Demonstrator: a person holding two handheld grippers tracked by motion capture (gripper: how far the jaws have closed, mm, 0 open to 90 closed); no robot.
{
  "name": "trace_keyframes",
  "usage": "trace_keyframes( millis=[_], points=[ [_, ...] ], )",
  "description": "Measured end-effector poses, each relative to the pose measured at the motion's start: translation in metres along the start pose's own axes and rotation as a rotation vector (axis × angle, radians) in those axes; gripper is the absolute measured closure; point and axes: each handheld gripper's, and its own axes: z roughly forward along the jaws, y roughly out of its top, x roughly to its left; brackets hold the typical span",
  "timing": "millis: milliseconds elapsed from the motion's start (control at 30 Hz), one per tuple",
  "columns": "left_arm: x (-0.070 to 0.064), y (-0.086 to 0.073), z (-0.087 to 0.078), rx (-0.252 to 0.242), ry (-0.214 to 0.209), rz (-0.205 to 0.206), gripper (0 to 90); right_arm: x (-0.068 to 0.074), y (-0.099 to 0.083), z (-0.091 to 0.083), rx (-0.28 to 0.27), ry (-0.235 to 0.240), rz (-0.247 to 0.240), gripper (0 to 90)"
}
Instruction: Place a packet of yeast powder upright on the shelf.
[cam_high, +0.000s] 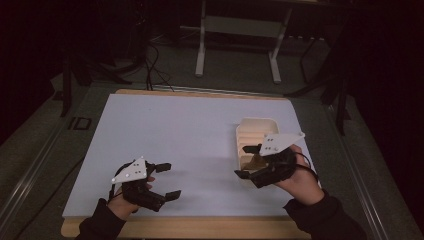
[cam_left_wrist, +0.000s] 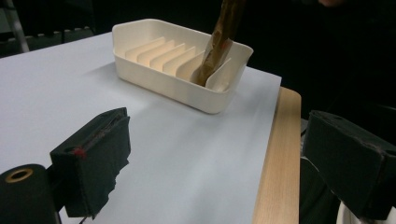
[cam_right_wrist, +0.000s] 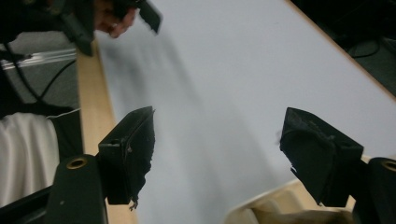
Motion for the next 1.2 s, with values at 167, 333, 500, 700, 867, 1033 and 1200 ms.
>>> trace_keyframes(
  millis=[167, 333, 500, 700, 867, 1033, 1200],
  points=[
    [0.000, -0.001, 0.000, 0.005, 0.000, -0.001, 8.2, 0.013, -0.008, 0.012, 0.005, 0.022, 0.001, 21.2],
    [0.000, -0.001, -0.001, -0.004, 0.000, -0.004, 8.2, 0.022, -0.018, 0.020, -0.012, 0.045, 0.020, 17.2],
    [0.000, -0.001, -0.001, 0.000, 0.000, -0.004, 8.2, 0.030, -0.029, 0.027, -0.049, 0.046, 0.056, 13.8],
    [0.001, -0.001, -0.002, -0.002, -0.001, -0.004, 8.2, 0.037, -0.045, 0.031, -0.063, 0.008, 0.058, 13.7],
    [0.001, -0.002, -0.001, -0.001, 0.000, -0.007, 8.2, 0.044, -0.056, 0.031, -0.090, 0.001, 0.067, 14.3],
    [0.002, -0.003, -0.002, 0.000, 0.004, -0.006, 8.1, 0.048, -0.073, 0.033, -0.099, -0.015, 0.096, 14.0],
    [0.002, -0.003, -0.002, 0.000, 0.006, -0.009, 8.1, 0.049, -0.087, 0.032, -0.114, -0.031, 0.119, 14.1]
  ],
)
